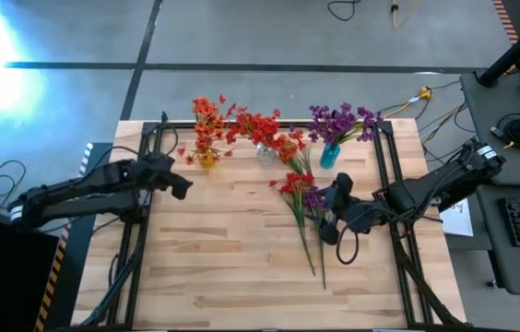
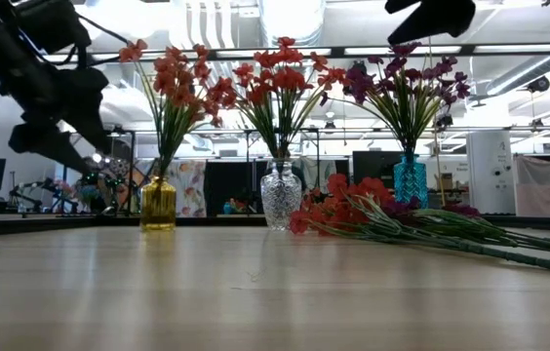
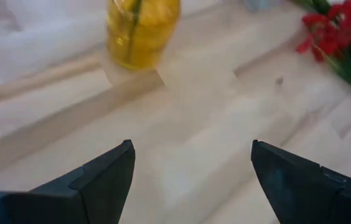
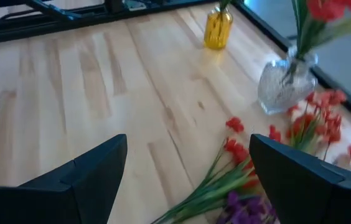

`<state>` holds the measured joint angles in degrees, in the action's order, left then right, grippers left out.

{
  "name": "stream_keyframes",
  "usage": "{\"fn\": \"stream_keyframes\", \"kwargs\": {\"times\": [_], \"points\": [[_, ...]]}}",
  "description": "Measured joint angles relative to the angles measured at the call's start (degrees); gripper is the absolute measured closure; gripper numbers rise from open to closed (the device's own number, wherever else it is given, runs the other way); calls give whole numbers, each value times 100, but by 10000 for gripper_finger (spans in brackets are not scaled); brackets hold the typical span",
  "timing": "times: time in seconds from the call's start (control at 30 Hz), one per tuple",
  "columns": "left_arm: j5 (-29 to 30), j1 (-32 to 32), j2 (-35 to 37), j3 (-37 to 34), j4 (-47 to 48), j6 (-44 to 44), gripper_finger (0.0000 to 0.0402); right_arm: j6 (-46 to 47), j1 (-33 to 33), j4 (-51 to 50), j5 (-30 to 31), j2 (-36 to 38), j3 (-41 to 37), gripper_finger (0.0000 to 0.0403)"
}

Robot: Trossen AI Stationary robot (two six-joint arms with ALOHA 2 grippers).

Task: Sort flowers into vase by color
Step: Put the purple flowers into the blue vase

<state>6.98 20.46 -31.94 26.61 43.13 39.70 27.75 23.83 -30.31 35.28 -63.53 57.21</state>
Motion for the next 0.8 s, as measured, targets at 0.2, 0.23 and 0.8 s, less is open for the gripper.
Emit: {"fn": "stream_keyframes", "kwargs": {"times": [0.2, 0.23, 0.8], "points": [[291, -937, 4, -176, -23, 679, 93, 990, -63, -498, -187, 0, 0, 74], [362, -1124, -2, -212, -29, 826, 93, 1144, -65, -585, -229, 0, 0, 74], [1808, -3715, -560, -391, -375, 2451, 93, 4214, -126, -2292, -1041, -4, -6, 74]]}}
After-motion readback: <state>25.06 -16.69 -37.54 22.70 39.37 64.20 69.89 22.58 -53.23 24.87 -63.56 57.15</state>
